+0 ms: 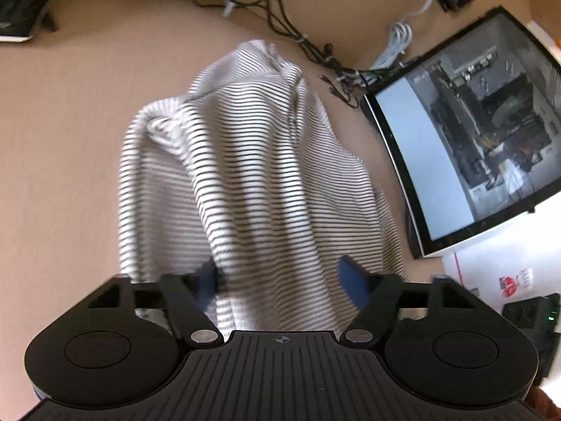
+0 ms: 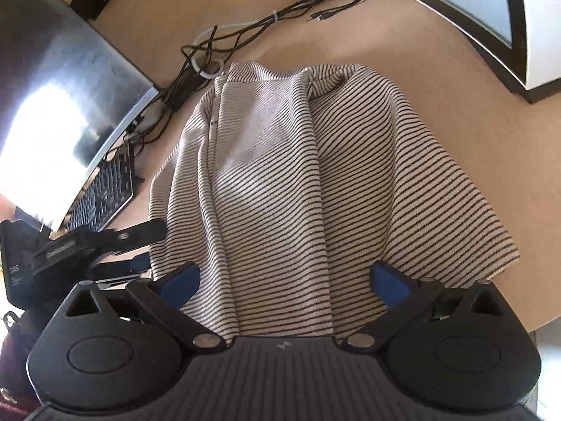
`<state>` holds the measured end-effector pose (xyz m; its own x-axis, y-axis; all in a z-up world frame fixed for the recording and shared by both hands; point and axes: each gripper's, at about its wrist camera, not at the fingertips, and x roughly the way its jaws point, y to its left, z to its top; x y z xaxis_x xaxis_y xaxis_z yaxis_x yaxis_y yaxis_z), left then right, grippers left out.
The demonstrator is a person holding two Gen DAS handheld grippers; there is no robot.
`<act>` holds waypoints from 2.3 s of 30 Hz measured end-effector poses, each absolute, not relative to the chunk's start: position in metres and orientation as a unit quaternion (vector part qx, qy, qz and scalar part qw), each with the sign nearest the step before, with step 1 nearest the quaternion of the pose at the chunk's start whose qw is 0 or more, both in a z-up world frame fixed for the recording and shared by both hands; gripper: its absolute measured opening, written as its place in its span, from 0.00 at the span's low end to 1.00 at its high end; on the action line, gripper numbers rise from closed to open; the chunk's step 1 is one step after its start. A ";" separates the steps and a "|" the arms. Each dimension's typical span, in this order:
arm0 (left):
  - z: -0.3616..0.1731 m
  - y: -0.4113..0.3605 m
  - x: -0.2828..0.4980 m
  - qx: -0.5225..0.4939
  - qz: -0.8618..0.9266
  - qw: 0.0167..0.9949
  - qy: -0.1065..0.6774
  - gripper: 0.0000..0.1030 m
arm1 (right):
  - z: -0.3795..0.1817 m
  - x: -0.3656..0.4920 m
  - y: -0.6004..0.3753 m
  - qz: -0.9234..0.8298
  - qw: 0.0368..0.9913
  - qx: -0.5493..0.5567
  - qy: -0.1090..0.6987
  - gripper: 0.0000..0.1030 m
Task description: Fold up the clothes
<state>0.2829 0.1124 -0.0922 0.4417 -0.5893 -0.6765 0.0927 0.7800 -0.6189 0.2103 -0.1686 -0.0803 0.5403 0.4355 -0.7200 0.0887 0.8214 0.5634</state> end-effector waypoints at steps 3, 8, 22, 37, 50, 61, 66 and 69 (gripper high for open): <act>-0.089 0.104 0.291 -0.249 -0.203 0.816 0.480 0.13 | -0.080 0.208 -0.166 0.100 0.836 0.271 0.466 1.00; -0.014 0.165 0.299 -0.275 -0.154 0.877 0.361 0.12 | -0.079 0.202 -0.162 0.088 0.844 0.256 0.463 1.00; -0.052 0.315 0.291 -0.335 -0.075 0.843 0.413 0.60 | -0.077 0.215 -0.075 0.036 0.859 0.060 0.508 1.00; -0.020 0.243 0.268 -0.261 -0.204 0.863 0.382 0.91 | -0.058 0.321 0.033 0.087 0.887 -0.176 0.419 0.63; -0.034 0.207 0.284 -0.269 -0.131 0.883 0.361 0.87 | -0.013 0.398 -0.075 -0.019 0.760 -0.598 0.253 0.03; -0.021 0.205 0.287 -0.231 -0.122 0.882 0.392 0.96 | -0.003 0.408 -0.070 0.143 0.885 -0.270 0.352 0.68; -0.038 0.155 0.306 -0.055 -0.109 0.892 0.435 0.53 | -0.050 0.385 -0.054 0.161 0.831 -0.409 0.340 0.44; -0.038 0.166 0.314 -0.005 -0.096 0.891 0.444 0.22 | -0.059 0.387 -0.061 0.142 0.809 -0.466 0.328 0.21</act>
